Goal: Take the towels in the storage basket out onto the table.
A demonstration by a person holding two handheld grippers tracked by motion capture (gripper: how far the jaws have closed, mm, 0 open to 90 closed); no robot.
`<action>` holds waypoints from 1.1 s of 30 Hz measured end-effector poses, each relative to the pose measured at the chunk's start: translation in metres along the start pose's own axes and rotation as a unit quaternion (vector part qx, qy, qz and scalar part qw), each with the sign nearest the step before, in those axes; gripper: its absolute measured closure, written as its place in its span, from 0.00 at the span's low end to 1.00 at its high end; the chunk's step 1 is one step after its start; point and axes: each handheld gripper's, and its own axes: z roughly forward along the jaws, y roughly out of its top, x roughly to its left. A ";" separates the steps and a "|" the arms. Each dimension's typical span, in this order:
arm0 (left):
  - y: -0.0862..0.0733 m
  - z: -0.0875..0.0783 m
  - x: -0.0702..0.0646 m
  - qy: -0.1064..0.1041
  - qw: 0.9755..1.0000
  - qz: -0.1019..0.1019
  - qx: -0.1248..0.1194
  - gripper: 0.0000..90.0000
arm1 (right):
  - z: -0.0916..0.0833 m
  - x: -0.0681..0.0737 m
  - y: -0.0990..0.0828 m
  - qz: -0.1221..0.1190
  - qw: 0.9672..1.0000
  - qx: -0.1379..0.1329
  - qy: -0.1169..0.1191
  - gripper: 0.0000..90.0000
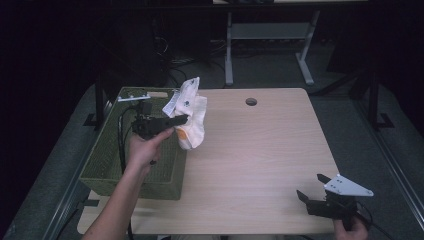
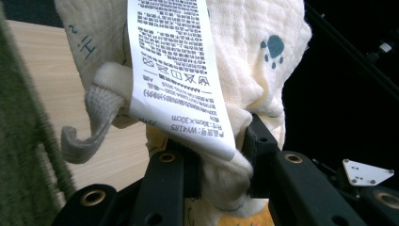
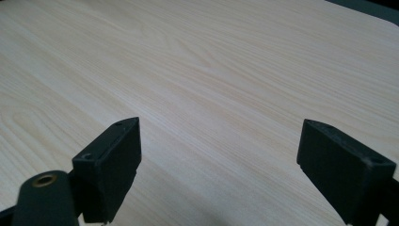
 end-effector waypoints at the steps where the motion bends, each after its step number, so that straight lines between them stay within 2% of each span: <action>1: 0.000 0.003 -0.001 0.000 1.000 0.003 0.003 0.81 | 0.000 0.000 0.000 -0.001 1.000 0.000 0.000 0.15; 19: -0.003 0.047 -0.027 -0.006 0.998 0.038 0.040 0.81 | -0.001 0.002 0.001 -0.001 1.000 -0.002 0.000 0.15; 26: -0.007 0.068 -0.034 -0.009 0.997 0.053 0.058 0.81 | -0.001 0.001 0.001 -0.003 1.000 -0.003 -0.001 0.15; 33: -0.012 0.099 -0.040 -0.007 0.995 0.065 0.080 0.81 | -0.002 0.001 0.001 -0.006 1.000 -0.004 -0.004 0.15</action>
